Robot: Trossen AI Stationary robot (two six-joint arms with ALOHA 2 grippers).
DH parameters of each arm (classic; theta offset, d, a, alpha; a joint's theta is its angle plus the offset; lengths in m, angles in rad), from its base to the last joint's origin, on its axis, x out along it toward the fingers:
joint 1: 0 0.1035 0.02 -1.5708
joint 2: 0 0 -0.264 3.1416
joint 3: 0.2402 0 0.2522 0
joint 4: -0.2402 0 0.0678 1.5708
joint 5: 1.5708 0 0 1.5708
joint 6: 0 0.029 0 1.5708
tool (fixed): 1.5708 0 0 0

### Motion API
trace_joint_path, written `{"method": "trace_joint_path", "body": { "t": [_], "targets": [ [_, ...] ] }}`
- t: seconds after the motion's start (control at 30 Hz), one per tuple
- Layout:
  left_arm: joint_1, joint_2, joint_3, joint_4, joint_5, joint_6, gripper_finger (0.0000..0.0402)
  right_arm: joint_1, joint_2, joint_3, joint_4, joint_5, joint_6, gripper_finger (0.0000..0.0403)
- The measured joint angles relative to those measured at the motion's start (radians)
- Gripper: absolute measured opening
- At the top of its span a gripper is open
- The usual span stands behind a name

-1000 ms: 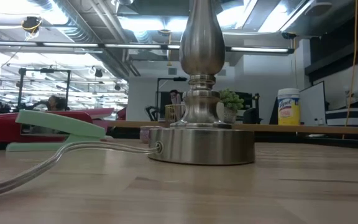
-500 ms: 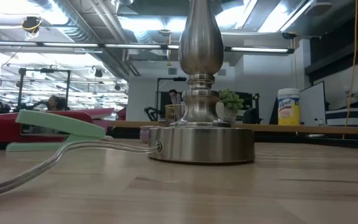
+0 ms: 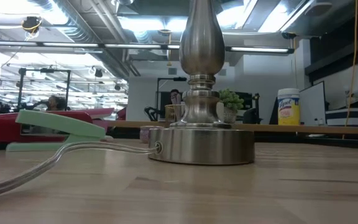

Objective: Screw lightbulb
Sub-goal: Remove the lightbulb from the lamp

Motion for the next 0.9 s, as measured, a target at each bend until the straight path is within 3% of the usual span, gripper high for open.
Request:
{"method": "trace_joint_path", "body": {
  "t": [0.3, 0.57, 0.7, 0.9],
  "targets": [
    [-0.018, 0.000, 0.000, 0.022, -0.074, 0.035, 0.0003, 0.085, -0.005, 0.000, 0.006, 0.149, -0.105, 0.0014],
    [-0.009, -0.001, 0.000, 0.077, -0.196, 0.130, 0.0003, 0.154, -0.034, 0.000, 0.020, 0.114, -0.120, 0.0014],
    [0.033, -0.001, 0.000, 0.048, -0.185, 0.095, 0.0003, 0.144, -0.028, 0.000, 0.033, -0.005, -0.079, 0.0014],
    [0.093, -0.001, 0.000, -0.018, -0.025, -0.019, 0.0003, 0.108, -0.011, 0.000, 0.033, -0.010, -0.040, 0.0014]
  ]
}}
